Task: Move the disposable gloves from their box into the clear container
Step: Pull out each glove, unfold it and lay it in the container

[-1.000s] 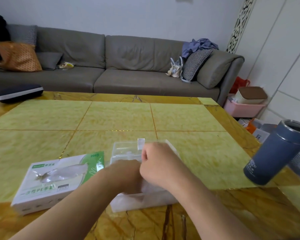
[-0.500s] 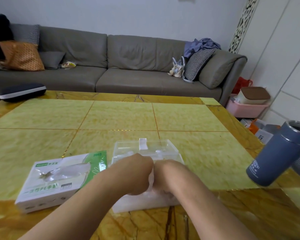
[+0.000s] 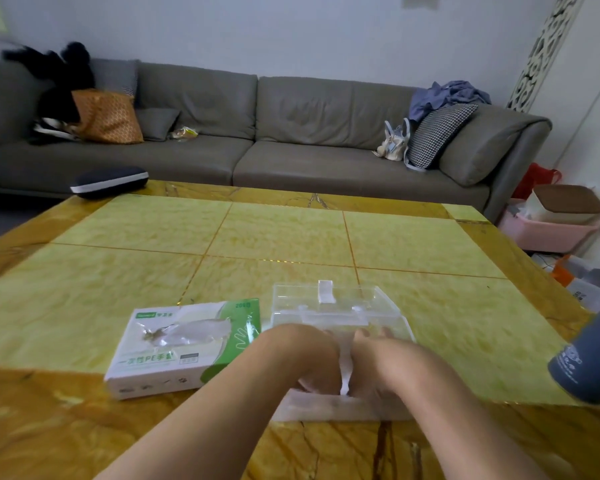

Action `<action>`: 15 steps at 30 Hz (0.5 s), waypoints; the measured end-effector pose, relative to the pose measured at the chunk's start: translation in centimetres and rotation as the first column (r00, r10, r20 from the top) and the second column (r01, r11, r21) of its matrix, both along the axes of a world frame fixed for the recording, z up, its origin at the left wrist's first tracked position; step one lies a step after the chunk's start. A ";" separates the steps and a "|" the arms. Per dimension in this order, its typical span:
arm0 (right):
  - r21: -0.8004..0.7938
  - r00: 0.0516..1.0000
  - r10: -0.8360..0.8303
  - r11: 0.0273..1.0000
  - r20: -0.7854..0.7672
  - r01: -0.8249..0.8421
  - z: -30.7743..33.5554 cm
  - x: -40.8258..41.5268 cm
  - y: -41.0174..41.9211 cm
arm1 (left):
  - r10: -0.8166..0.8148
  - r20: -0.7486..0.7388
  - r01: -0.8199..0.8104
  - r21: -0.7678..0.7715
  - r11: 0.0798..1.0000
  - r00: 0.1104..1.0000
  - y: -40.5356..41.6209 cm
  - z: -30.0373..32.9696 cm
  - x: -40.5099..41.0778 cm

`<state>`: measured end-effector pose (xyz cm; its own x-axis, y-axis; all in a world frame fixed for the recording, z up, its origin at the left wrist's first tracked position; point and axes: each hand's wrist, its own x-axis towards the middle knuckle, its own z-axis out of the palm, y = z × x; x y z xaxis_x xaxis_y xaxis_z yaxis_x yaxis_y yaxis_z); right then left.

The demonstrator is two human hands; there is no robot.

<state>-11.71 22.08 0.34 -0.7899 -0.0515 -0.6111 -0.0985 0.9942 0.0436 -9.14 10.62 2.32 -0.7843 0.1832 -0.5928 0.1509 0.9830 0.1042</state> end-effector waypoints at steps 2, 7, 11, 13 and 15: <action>-0.019 0.991 0.086 0.996 -0.107 -0.088 0.1 0.2 0.2 | -0.015 -0.060 0.018 0.056 0.998 0.998 -0.8 0.3 0.6; -0.057 0.961 0.053 0.996 -0.271 -0.071 1.3 0.8 0.6 | 0.227 -0.398 -0.015 0.469 0.883 0.889 -3.8 1.1 3.2; -0.124 0.823 0.002 0.988 -0.568 -0.088 3.1 2.8 -0.1 | 0.553 -0.572 -0.118 0.622 0.774 0.606 -9.7 1.0 4.6; -0.157 0.751 0.012 0.976 -0.661 -0.153 3.5 3.7 -1.0 | 0.588 -0.579 -0.240 0.567 0.788 0.565 -13.5 0.7 5.0; -0.221 0.686 0.061 0.923 -0.726 -0.316 3.3 4.9 -2.6 | 0.579 -0.570 -0.369 0.449 0.814 0.583 -16.7 0.2 5.6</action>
